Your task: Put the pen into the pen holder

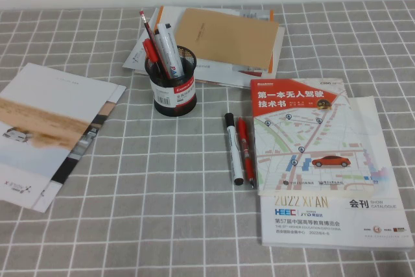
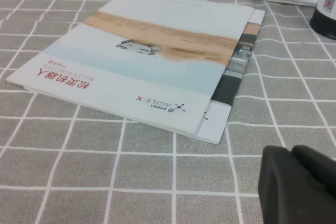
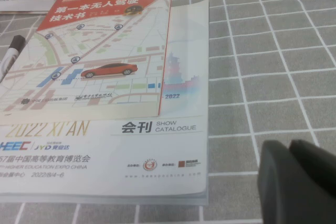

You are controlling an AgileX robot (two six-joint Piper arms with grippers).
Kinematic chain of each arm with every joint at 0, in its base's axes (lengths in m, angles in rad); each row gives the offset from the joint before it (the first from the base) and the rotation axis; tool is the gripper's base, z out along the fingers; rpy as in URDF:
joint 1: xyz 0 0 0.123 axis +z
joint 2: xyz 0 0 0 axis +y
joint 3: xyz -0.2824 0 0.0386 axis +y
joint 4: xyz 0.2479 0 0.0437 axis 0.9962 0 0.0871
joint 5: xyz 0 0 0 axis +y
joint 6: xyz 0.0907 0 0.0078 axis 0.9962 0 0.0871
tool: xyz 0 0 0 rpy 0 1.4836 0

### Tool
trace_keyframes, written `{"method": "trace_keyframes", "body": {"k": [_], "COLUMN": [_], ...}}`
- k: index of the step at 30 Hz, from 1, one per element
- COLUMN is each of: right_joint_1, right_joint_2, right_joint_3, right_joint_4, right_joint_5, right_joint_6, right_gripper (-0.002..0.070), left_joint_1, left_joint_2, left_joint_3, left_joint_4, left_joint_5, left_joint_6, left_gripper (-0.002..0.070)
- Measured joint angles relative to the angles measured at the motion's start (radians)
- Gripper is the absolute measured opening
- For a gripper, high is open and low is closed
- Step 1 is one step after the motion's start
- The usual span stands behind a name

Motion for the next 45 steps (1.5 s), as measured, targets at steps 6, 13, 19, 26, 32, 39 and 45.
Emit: {"method": "trace_keyframes", "body": {"k": [6,13,19,26,32,39,45], "right_joint_1": [0.000,0.000,0.000,0.000,0.000,0.000,0.000], "right_joint_2": [0.000,0.000,0.000,0.000,0.000,0.000,0.000], "right_joint_3": [0.000,0.000,0.000,0.000,0.000,0.000,0.000], "right_joint_4": [0.000,0.000,0.000,0.000,-0.009,0.157,0.780], "right_joint_5": [0.000,0.000,0.000,0.000,0.000,0.000,-0.044], "right_joint_6": [0.000,0.000,0.000,0.000,0.000,0.000,0.000], "right_gripper": [-0.0013,-0.0013,-0.0013,-0.0013,-0.0013,-0.0013,-0.0013], "left_joint_1": [0.000,0.000,0.000,0.000,0.000,0.000,0.000], "left_joint_2": [0.000,0.000,0.000,0.000,0.000,0.000,0.000], "left_joint_3": [0.000,0.000,0.000,0.000,0.000,0.000,0.000], "left_joint_4": [0.000,0.000,0.000,0.000,0.000,0.000,0.000], "left_joint_5": [0.000,0.000,0.000,0.000,0.000,0.000,0.000], "left_joint_6": [0.000,0.000,0.000,0.000,0.000,0.000,0.000], "left_gripper": [-0.0003,-0.0003,-0.0003,-0.0003,-0.0003,-0.0003,-0.0003]}}
